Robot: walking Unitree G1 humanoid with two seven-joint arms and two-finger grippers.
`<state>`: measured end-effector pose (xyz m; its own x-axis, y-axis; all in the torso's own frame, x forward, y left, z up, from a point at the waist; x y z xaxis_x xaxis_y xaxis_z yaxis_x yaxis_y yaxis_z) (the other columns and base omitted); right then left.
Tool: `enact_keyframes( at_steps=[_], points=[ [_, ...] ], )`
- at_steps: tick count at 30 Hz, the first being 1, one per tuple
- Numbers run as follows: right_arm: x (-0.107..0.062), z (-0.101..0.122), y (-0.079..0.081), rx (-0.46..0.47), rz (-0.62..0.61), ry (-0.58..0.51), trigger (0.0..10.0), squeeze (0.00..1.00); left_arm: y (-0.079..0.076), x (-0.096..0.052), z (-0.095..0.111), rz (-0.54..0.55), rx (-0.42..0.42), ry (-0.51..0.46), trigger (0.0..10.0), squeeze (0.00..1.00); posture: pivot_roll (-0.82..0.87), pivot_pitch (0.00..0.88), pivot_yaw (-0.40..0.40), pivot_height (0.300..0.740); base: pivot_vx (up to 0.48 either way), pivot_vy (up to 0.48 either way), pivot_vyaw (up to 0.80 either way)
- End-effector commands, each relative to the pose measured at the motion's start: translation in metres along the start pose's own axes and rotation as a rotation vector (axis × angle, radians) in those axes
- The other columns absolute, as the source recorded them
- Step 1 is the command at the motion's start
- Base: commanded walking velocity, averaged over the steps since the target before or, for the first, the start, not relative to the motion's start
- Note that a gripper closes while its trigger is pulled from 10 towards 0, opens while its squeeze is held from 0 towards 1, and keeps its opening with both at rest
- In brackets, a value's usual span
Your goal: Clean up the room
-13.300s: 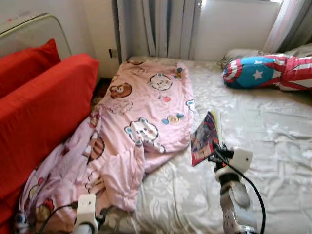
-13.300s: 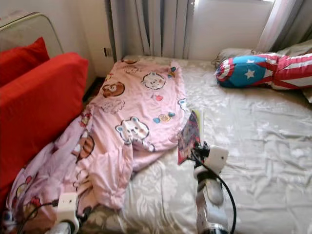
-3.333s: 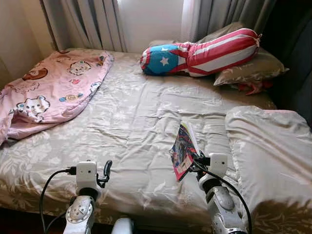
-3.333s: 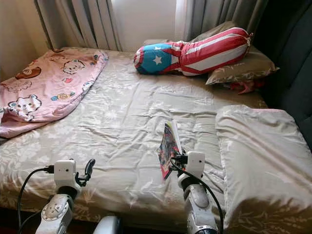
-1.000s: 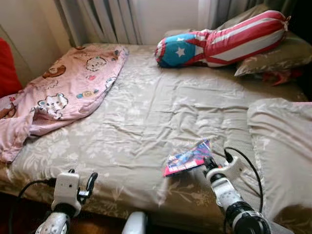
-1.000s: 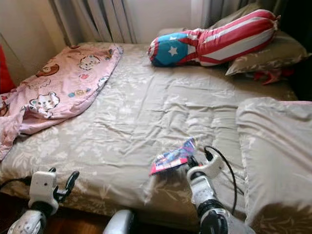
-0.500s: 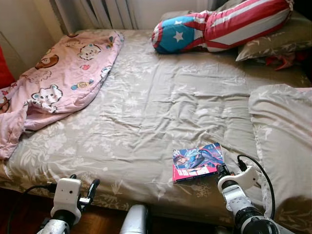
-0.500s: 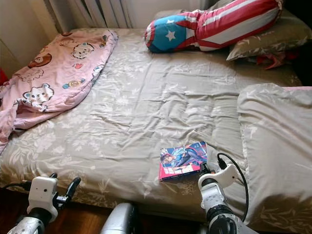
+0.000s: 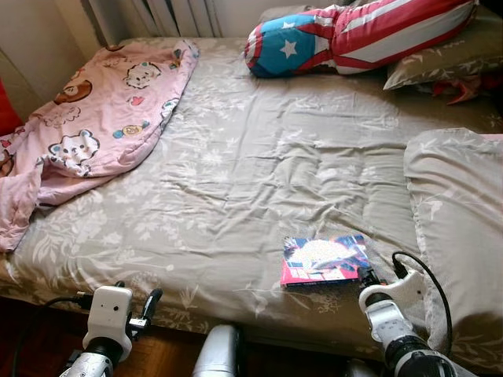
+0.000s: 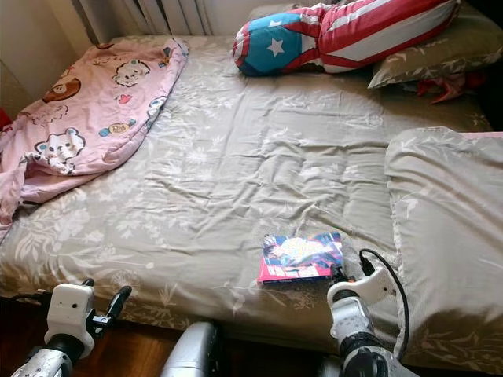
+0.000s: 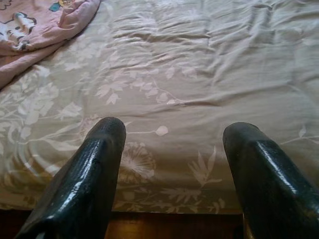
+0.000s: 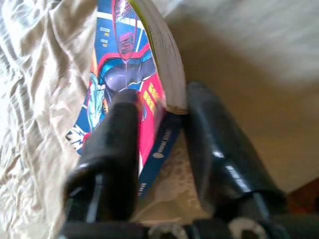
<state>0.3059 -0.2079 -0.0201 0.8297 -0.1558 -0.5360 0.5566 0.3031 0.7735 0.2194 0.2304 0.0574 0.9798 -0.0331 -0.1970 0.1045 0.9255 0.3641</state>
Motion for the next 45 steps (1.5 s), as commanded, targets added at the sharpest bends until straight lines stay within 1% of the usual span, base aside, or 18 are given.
enact_keyframes(
  at_steps=[1,3,4,5,9,14,19,20,21,22,24,26,27,28,34,35,36,45],
  points=[
    [-0.001,0.001,-0.007,0.004,-0.02,-0.011,10.0,1.0,-0.001,-0.001,-0.004,-0.005,0.014,0.027,10.0,0.0,0.27,0.192,0.076,0.645,0.0,0.0,0.0],
    [-0.002,0.003,-0.01,0.004,-0.033,-0.017,10.0,1.0,-0.002,-0.001,-0.003,-0.006,0.012,0.026,10.0,0.0,0.27,0.189,0.076,0.645,0.0,0.0,0.0],
    [-0.003,0.004,-0.012,0.009,-0.043,-0.024,10.0,0.75,-0.002,0.0,-0.003,-0.006,0.011,0.025,10.0,0.0,0.27,0.187,0.076,0.645,0.0,0.0,0.0],
    [-0.003,0.007,-0.016,0.02,-0.058,-0.038,10.0,0.0,-0.003,0.002,-0.002,-0.006,0.009,0.022,10.0,0.0,0.27,0.18,0.073,0.645,0.0,0.0,0.0],
    [-0.004,0.008,-0.02,0.024,-0.07,-0.044,10.0,0.0,-0.004,0.004,-0.001,-0.004,0.006,0.018,10.0,0.0,0.27,0.177,0.073,0.645,0.0,0.0,0.0],
    [-0.007,0.018,-0.032,0.006,-0.114,-0.075,10.0,0.0,-0.011,0.015,0.002,-0.012,-0.008,0.003,10.0,0.0,0.25,0.15,0.068,0.645,0.0,0.0,0.0],
    [-0.006,0.02,-0.029,-0.036,-0.109,-0.063,10.0,0.0,-0.012,0.017,0.002,-0.01,-0.012,0.002,10.0,0.0,0.25,0.146,0.063,0.645,0.0,0.0,0.0],
    [-0.005,0.022,-0.024,-0.045,-0.098,-0.068,10.0,0.26,-0.012,0.017,0.001,-0.009,-0.012,0.004,10.0,0.0,0.25,0.146,0.064,0.645,0.0,0.0,0.0],
    [-0.004,0.023,-0.022,-0.044,-0.092,-0.07,10.0,0.26,-0.012,0.016,0.001,-0.01,-0.012,0.005,10.0,0.0,0.25,0.147,0.064,0.645,0.0,0.0,0.0],
    [-0.004,0.024,-0.021,-0.041,-0.09,-0.071,10.0,0.47,-0.012,0.016,0.0,-0.011,-0.012,0.007,10.0,0.0,0.25,0.147,0.064,0.645,0.0,0.0,0.0],
    [-0.003,0.022,-0.018,-0.056,-0.085,-0.059,10.0,0.42,-0.011,0.015,-0.002,-0.011,-0.009,0.015,10.0,0.0,0.25,0.154,0.063,0.645,0.0,0.0,0.0],
    [-0.003,0.018,-0.017,-0.078,-0.079,-0.04,10.0,0.42,-0.01,0.013,-0.004,-0.008,-0.008,0.023,10.0,0.0,0.25,0.157,0.062,0.645,0.0,0.0,0.0],
    [-0.003,0.016,-0.018,-0.083,-0.078,-0.035,10.0,0.87,-0.01,0.013,-0.005,-0.008,-0.008,0.025,10.0,0.0,0.26,0.158,0.063,0.645,0.0,0.0,0.0],
    [-0.003,0.015,-0.018,-0.084,-0.079,-0.033,10.0,1.0,-0.01,0.013,-0.005,-0.009,-0.007,0.026,10.0,0.0,0.26,0.158,0.063,0.645,0.0,0.0,0.0],
    [-0.004,0.01,-0.022,-0.083,-0.102,-0.026,10.0,1.0,-0.011,0.012,-0.007,-0.013,-0.003,0.031,10.0,0.0,0.25,0.163,0.064,0.645,0.0,0.0,0.0],
    [-0.005,0.008,-0.024,-0.087,-0.113,-0.02,10.0,0.44,-0.01,0.012,-0.007,-0.013,-0.002,0.032,10.0,0.0,0.25,0.16,0.064,0.645,0.0,0.0,0.0],
    [-0.006,0.005,-0.028,-0.095,-0.128,-0.01,10.0,0.0,-0.01,0.013,-0.008,-0.013,-0.003,0.034,10.0,0.0,0.25,0.158,0.063,0.645,0.0,0.0,0.0],
    [-0.012,0.008,-0.049,-0.093,-0.235,-0.026,10.0,0.0,-0.014,0.023,-0.004,-0.011,-0.014,0.016,10.0,0.0,0.24,0.127,0.058,0.645,0.0,0.0,0.0]
  ],
)
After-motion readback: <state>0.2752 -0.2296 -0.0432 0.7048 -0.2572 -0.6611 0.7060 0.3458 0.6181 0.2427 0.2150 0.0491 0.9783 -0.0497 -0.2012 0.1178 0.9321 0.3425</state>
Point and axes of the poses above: a point about 5 cm out from each wrist's last joint towards the gripper, its own x axis pointing out of the wrist towards the gripper, its own z axis along the axis of the wrist's last joint, y = z × x, the point moved 2 cm from there along x, pointing out of the wrist towards the gripper, and after that the axes turned 10 degrees about x, right-handed, at the moved point
